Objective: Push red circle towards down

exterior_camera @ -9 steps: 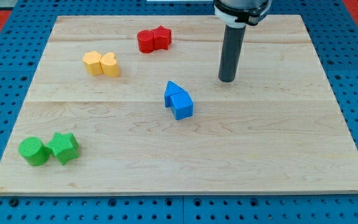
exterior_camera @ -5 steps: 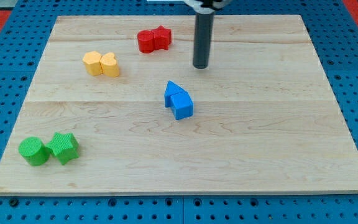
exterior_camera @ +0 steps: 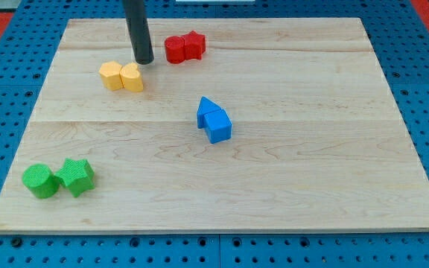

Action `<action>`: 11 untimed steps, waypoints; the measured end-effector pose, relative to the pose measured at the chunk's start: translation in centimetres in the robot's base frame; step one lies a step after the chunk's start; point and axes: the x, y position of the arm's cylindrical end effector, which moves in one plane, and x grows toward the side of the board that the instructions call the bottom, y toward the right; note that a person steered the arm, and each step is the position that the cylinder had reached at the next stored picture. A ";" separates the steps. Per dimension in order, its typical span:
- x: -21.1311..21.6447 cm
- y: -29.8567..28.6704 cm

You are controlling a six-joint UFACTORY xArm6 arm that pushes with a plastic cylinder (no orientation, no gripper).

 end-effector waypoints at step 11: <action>-1.3 7.7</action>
